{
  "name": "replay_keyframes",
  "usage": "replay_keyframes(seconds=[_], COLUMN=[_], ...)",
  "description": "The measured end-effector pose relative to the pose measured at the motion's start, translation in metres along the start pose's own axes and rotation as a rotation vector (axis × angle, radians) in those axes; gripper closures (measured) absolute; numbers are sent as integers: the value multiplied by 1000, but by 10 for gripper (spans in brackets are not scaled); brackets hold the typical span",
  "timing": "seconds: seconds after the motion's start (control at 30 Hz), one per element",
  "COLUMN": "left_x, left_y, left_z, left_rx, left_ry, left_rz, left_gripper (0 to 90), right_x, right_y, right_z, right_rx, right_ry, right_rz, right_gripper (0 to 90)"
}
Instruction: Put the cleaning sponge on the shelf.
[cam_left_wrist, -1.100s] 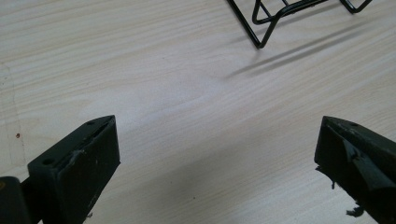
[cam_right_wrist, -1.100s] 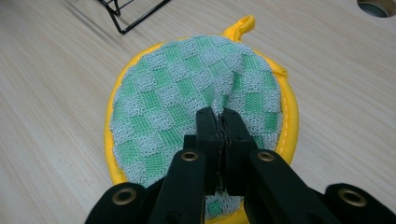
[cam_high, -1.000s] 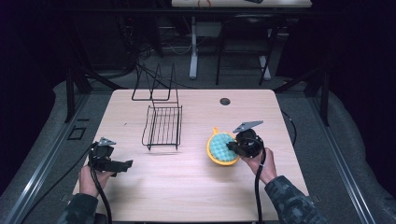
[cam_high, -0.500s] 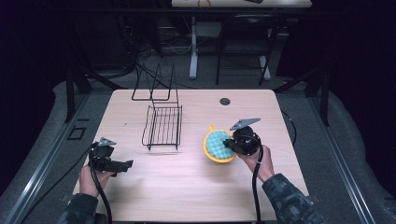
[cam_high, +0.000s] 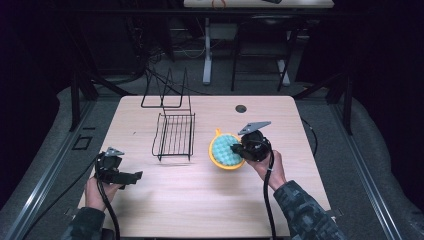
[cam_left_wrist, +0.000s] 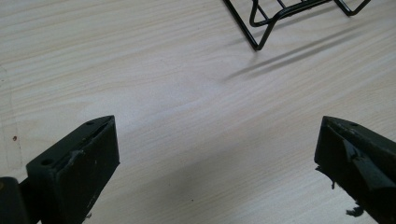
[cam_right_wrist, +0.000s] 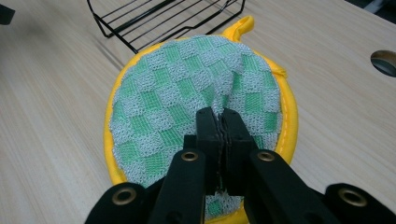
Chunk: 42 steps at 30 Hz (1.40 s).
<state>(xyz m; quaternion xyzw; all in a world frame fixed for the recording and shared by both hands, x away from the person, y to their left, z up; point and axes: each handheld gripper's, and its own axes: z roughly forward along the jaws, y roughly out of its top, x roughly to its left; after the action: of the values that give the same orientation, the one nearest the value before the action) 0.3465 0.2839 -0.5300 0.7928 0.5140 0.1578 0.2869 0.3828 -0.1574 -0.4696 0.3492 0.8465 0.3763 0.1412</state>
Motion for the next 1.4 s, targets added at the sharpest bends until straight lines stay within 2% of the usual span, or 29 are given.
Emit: replay_keyframes(seconds=[0.33, 1.4], left_x=[-1, -1], left_y=[0, 0], left_z=[0, 0], left_rx=[2, 1], left_ry=[-2, -4], left_rz=[4, 5], left_gripper=[1, 0], right_x=[6, 19], right_y=[10, 31], right_z=[4, 17], right_rx=[-15, -42], right_ry=[11, 51], right_rz=[-20, -41], right_gripper=[879, 878])
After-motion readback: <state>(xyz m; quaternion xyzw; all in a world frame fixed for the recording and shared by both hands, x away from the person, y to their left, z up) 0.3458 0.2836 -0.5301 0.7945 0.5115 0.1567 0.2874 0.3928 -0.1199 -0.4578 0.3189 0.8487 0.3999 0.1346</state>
